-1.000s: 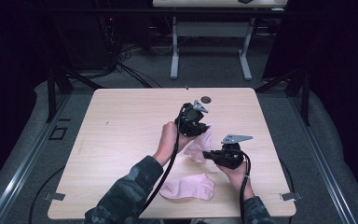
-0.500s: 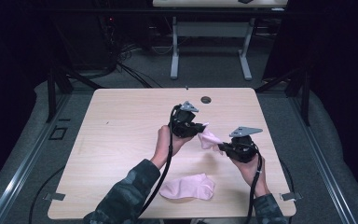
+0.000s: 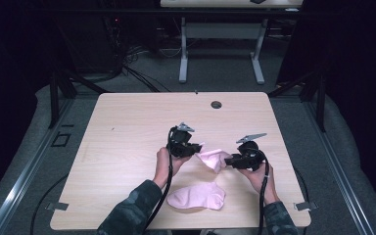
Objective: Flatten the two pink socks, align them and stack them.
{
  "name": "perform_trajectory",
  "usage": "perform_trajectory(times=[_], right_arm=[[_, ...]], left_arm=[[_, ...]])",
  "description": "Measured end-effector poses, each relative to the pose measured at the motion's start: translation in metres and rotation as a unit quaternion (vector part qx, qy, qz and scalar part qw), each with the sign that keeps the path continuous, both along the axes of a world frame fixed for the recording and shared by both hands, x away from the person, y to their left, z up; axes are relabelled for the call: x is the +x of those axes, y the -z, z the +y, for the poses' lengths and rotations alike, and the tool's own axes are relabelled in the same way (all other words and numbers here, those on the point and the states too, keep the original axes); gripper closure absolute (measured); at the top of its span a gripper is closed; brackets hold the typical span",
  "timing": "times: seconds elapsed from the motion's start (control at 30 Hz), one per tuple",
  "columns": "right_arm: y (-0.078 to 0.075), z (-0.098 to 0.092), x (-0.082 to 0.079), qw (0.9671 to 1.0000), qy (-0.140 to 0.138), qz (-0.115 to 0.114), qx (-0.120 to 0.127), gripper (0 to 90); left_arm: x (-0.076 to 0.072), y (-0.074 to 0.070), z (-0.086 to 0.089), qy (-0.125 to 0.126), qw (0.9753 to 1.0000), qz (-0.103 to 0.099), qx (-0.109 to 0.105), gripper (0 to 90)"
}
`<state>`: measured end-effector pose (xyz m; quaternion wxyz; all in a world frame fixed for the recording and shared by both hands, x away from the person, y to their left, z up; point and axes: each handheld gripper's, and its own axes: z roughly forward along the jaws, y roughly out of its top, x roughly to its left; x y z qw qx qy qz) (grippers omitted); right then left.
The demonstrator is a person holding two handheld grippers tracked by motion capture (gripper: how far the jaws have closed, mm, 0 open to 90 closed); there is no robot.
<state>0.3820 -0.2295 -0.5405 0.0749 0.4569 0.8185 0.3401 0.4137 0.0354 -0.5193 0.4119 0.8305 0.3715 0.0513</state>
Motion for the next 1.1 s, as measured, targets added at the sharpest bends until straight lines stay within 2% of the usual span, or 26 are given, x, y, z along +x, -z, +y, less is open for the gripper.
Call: perform_trajectory(times=[0.03, 0.17, 0.3, 0.43, 0.5, 0.53, 0.6, 0.7, 0.77, 0.87, 0.93, 0.97, 1.07, 1.1], right_arm=[[0.001, -0.002, 0.0, 0.9999, 0.002, -0.003, 0.011, 60.2], [0.003, -0.003, 0.003, 0.9996, -0.001, 0.0, 0.029, 59.8], [0.006, 0.002, 0.006, 0.9995, 0.007, 0.0, 0.032, 59.5], [0.011, 0.011, 0.007, 0.9998, 0.004, 0.009, 0.018, 56.8], [0.012, 0.016, 0.006, 0.9999, 0.009, 0.002, 0.009, 56.5], [0.012, 0.017, 0.005, 0.9999, 0.008, 0.001, 0.009, 56.5], [0.013, 0.019, 0.005, 0.9999, 0.003, 0.001, 0.011, 56.6], [0.014, 0.021, 0.006, 1.0, 0.002, 0.004, -0.004, 56.6], [0.013, 0.021, 0.004, 0.9999, 0.008, 0.0, -0.014, 56.8], [0.012, 0.02, 0.001, 0.9997, 0.015, -0.006, -0.019, 56.8], [0.012, 0.018, 0.0, 0.9997, 0.013, -0.002, -0.021, 56.8], [0.013, 0.019, -0.001, 0.9995, 0.019, -0.008, -0.022, 56.8], [0.013, 0.017, -0.003, 0.9995, 0.019, -0.003, -0.023, 57.0], [0.014, 0.017, -0.003, 0.9996, 0.02, 0.001, -0.022, 57.1]], left_arm=[[0.001, 0.002, 0.002, -0.004, 1.0, 0.003, -0.003, 86.5], [0.0, 0.009, 0.01, -0.02, 0.9998, 0.006, -0.005, 86.3], [-0.003, 0.018, 0.02, -0.037, 0.9993, 0.009, -0.007, 85.6], [-0.008, 0.029, 0.029, -0.046, 0.9987, 0.023, -0.004, 80.2], [-0.012, 0.033, 0.035, -0.047, 0.9985, 0.028, -0.002, 76.3], [-0.013, 0.034, 0.037, -0.05, 0.9983, 0.029, 0.0, 71.4], [-0.016, 0.036, 0.043, -0.05, 0.9982, 0.034, -0.003, 69.0], [-0.021, 0.033, 0.053, -0.062, 0.9976, 0.031, -0.001, 52.4], [-0.024, 0.028, 0.059, -0.073, 0.9971, 0.02, -0.003, 43.8], [-0.023, 0.02, 0.066, -0.083, 0.9965, 0.01, -0.005, 35.0], [-0.017, 0.017, 0.066, -0.09, 0.9959, 0.012, -0.005, 34.3], [-0.014, 0.016, 0.064, -0.09, 0.9958, 0.015, 0.0, 34.0], [-0.006, 0.017, 0.053, -0.09, 0.9956, 0.026, 0.009, 33.7], [-0.003, 0.018, 0.048, -0.087, 0.9956, 0.029, 0.017, 33.7]])
